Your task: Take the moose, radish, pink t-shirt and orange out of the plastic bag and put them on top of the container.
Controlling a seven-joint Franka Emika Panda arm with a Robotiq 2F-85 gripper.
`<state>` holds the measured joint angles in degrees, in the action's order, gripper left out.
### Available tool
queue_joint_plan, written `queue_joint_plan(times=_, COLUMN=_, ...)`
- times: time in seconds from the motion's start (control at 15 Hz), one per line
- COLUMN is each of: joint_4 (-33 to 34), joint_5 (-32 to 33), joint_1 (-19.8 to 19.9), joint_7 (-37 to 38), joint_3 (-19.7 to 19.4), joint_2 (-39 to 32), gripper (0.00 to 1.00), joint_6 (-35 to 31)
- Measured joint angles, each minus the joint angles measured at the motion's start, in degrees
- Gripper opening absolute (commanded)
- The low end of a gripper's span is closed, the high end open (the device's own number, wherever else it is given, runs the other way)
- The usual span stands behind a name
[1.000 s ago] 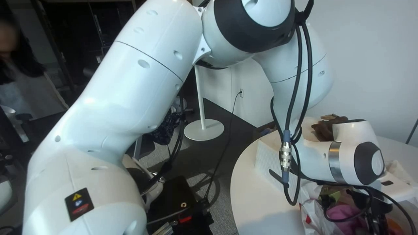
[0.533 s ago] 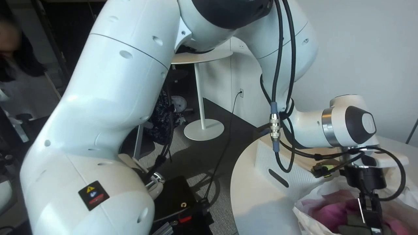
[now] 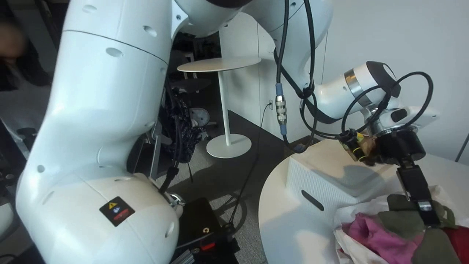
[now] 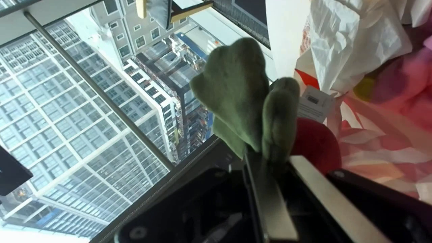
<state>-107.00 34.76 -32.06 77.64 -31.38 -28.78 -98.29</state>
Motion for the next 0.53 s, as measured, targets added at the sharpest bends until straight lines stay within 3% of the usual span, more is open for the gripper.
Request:
queue_joint_plan(times=0.2, joint_4=1.56, joint_5=6.38, joint_1=5.67, joint_7=0.88, joint_3=8.79, joint_2=5.97, gripper=0.07, joint_6=2.02)
queue_joint_plan(times=0.53, joint_4=1.52, joint_5=6.98, joint_1=13.70, joint_7=0.89, joint_3=23.20, joint_2=13.90, gripper=0.07, joint_6=-4.17)
